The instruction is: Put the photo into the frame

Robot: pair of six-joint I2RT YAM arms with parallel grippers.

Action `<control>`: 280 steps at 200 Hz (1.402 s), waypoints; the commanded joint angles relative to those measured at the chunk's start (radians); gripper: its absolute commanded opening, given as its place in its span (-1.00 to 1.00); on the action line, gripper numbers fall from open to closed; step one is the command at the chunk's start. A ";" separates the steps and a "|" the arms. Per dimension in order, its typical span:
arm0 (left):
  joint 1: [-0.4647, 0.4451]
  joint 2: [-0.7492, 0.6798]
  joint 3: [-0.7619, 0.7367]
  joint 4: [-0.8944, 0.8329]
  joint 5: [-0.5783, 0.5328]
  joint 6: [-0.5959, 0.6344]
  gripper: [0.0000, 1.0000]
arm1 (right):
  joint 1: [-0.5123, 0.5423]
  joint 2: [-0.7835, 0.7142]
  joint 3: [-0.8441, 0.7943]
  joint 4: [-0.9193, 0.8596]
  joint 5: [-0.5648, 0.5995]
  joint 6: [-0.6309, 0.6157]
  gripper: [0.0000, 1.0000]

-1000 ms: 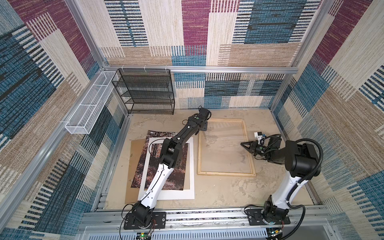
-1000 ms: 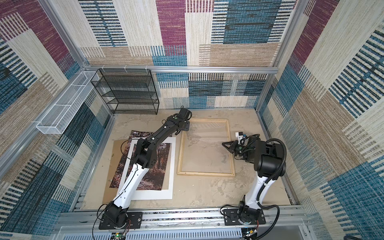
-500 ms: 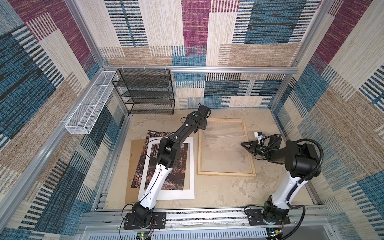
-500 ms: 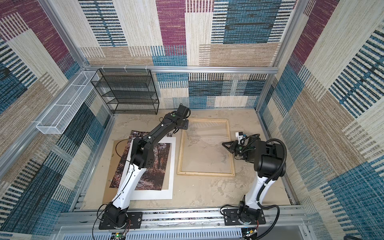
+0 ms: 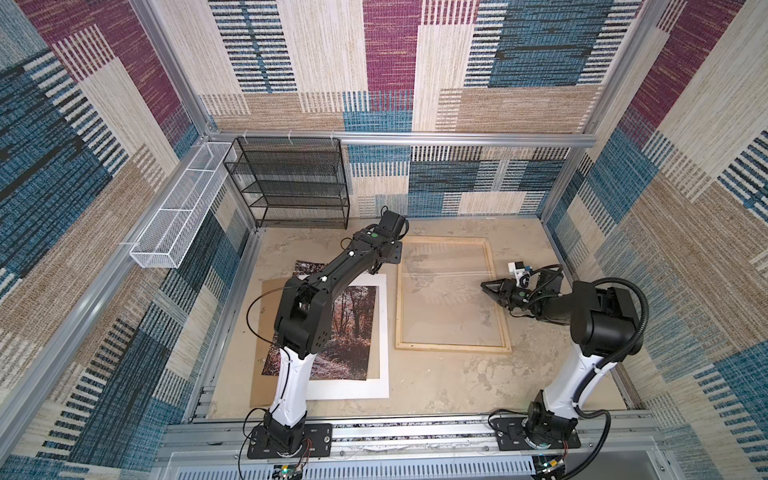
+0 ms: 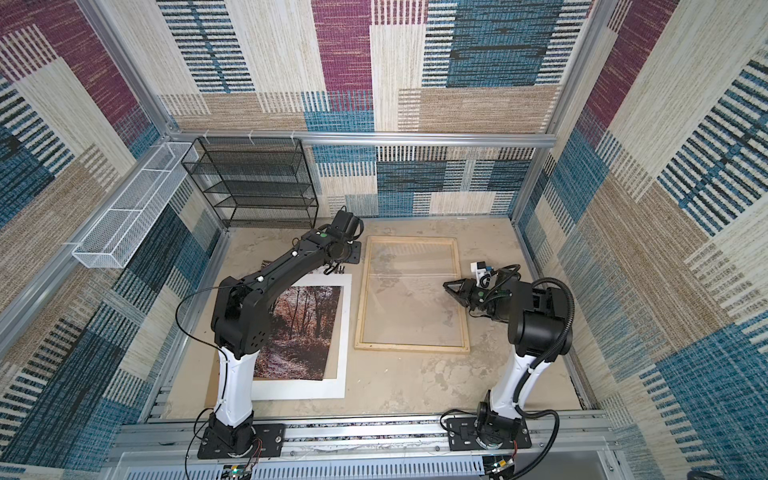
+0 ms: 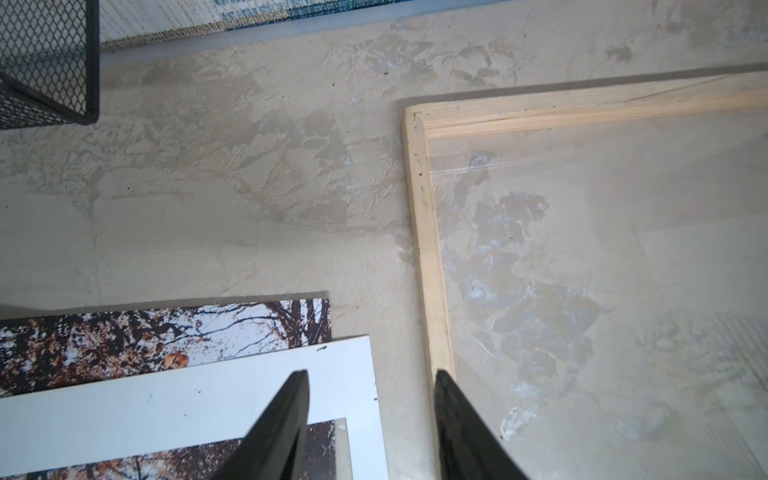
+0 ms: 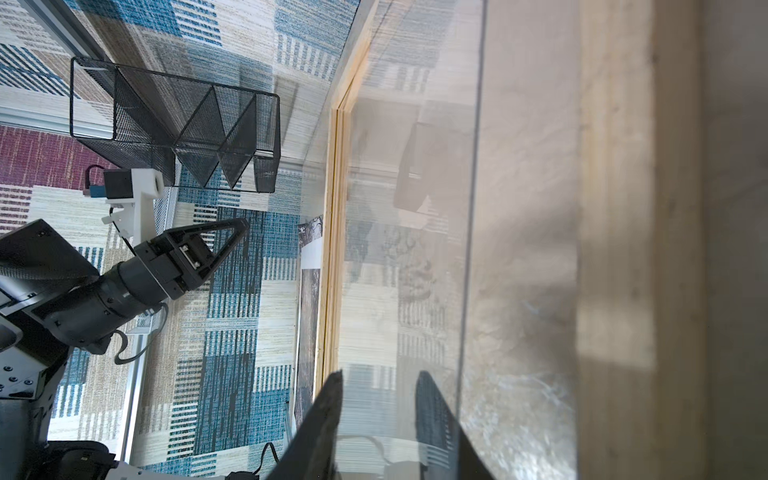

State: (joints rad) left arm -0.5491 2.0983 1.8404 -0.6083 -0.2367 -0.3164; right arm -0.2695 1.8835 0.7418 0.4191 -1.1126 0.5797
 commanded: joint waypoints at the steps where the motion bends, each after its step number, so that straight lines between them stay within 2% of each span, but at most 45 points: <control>1: 0.001 -0.036 -0.055 0.047 0.037 -0.038 0.02 | 0.000 -0.017 0.014 -0.032 0.032 -0.034 -0.19; 79: -0.011 -0.070 -0.181 0.094 0.140 -0.089 -0.01 | 0.000 -0.057 0.051 -0.170 0.126 -0.117 -0.09; 140: -0.031 -0.061 -0.193 0.097 0.142 -0.091 -0.02 | 0.001 -0.090 0.058 -0.226 0.182 -0.146 -0.05; 193: -0.035 -0.081 -0.230 0.110 0.140 -0.099 -0.02 | 0.000 -0.185 0.042 -0.272 0.352 -0.167 -0.01; 280: -0.038 -0.082 -0.247 0.116 0.146 -0.107 -0.02 | 0.000 -0.213 0.056 -0.341 0.426 -0.208 -0.01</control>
State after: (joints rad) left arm -0.5873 2.0254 1.5986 -0.5045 -0.0990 -0.4019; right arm -0.2699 1.6817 0.7864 0.0963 -0.7238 0.3920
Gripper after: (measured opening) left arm 0.488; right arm 0.497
